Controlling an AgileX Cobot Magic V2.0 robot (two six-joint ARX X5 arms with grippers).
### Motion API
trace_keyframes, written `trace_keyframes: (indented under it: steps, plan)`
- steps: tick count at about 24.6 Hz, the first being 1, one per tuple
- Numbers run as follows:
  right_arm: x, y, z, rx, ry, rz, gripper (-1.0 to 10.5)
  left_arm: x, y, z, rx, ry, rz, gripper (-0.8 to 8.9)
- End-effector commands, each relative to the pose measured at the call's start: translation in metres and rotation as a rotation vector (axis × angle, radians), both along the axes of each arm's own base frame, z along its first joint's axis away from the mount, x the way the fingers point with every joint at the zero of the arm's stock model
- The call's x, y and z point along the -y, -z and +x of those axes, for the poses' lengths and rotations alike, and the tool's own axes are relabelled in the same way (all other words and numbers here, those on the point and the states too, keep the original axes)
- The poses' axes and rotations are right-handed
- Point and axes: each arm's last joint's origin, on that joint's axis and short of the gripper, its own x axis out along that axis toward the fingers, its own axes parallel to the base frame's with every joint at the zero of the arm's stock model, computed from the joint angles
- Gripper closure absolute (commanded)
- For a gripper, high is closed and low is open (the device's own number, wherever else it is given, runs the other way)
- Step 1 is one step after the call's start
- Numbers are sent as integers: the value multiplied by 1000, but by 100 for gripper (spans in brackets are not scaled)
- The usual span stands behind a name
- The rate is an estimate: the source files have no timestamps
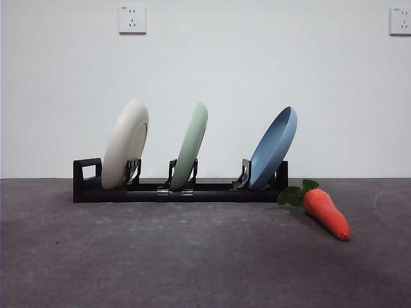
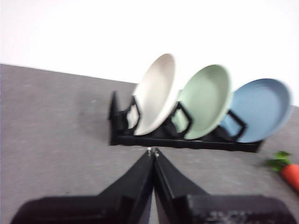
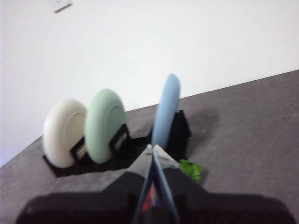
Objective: Take the green plate from the plate rack,put the plate on the table,take the carrot from the table,put the carrot in the plate
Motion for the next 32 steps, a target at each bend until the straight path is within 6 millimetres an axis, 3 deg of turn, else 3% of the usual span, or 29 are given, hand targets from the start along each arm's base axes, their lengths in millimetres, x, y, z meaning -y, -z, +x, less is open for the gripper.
trace_keyframes:
  steps: [1, 7, 14, 22, 24, 25, 26, 27, 28, 32]
  plan:
    - [-1, -20, 1, -44, -23, -35, 958, 1, -18, -2, -6, 51, -5, 820]
    - [-3, -61, 8, -187, -111, -210, 958, 5, -53, 1, -71, 192, 40, 821]
    - [-4, -96, 14, -398, -183, -382, 957, 9, -78, 7, -167, 376, 98, 821]
    - [-9, -102, 20, -553, -402, -344, 947, 12, -91, 13, -250, 522, 105, 817]
    - [-9, -101, 21, -562, -403, -342, 922, 12, -91, 13, -257, 514, 104, 738]
    - [-9, -101, 21, -562, -401, -343, 816, 12, -91, 13, -257, 514, 103, 567]
    - [-9, -101, 21, -566, -397, -337, 637, 12, -91, 13, -258, 513, 101, 360]
    - [-9, -101, 22, -572, -391, -329, 433, 12, -91, 13, -258, 513, 99, 250]
    - [-9, -101, 22, -572, -391, -329, 294, 12, -91, 13, -258, 514, 98, 247]
    - [-9, -101, 22, -575, -389, -323, 286, 12, -93, 16, -250, 507, 80, 247]
